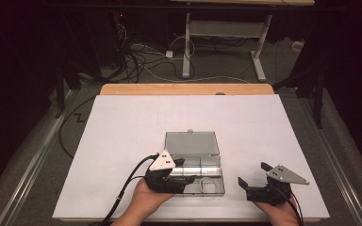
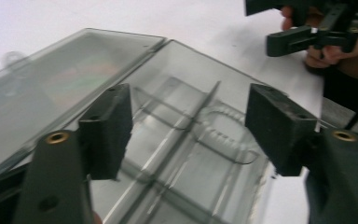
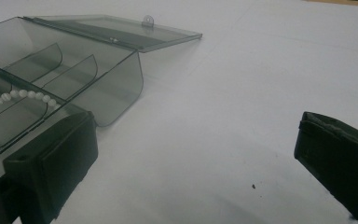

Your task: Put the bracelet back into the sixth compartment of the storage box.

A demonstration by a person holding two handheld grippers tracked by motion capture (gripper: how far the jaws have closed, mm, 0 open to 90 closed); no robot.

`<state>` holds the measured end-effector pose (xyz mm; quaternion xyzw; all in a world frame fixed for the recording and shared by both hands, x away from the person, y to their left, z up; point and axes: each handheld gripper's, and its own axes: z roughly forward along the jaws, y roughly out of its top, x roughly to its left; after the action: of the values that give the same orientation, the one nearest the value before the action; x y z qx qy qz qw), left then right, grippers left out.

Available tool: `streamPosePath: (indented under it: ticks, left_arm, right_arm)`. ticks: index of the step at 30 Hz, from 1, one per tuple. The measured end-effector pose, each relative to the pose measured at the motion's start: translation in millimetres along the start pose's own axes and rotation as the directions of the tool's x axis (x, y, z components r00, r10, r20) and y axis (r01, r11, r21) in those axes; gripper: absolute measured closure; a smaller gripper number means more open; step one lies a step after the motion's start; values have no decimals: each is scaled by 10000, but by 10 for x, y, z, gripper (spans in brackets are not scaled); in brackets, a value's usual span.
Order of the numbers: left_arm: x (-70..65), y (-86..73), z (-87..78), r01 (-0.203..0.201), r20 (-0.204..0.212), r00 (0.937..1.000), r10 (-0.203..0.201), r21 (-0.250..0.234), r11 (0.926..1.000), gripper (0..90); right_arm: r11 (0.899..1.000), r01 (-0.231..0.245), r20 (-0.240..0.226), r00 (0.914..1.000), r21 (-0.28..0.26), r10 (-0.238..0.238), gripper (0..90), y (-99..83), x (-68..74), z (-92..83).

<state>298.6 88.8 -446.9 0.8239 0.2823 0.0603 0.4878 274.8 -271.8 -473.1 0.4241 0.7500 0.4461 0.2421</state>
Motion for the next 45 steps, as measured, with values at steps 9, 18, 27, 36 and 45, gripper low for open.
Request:
streamPosePath:
  ticks: [9,18,27,36,45]
  left_arm:
    - [226,-145,-174,455,-735,9962,-460,-75,9989,143]
    - [411,-319,-334,878,-1163,9895,-856,136,9960,6]
    - [603,-540,-481,1436,-1508,9777,-1462,-284,9892,0]
    - [709,-660,-552,1800,-1943,9631,-1861,-485,9825,0]
    - [721,-642,-524,1888,-1781,9645,-1952,-521,9806,0]
  right_arm:
    - [10000,1,1,10000,26,-1,9,-1,3,1]
    - [10000,16,-28,10000,25,-16,9,3,21,5]
    - [9999,13,-18,10000,104,-13,9,-7,10,16]
    - [9999,-26,-177,9998,126,29,9,-12,7,48]
    - [10000,-87,-237,9997,1,87,9,32,-8,93]
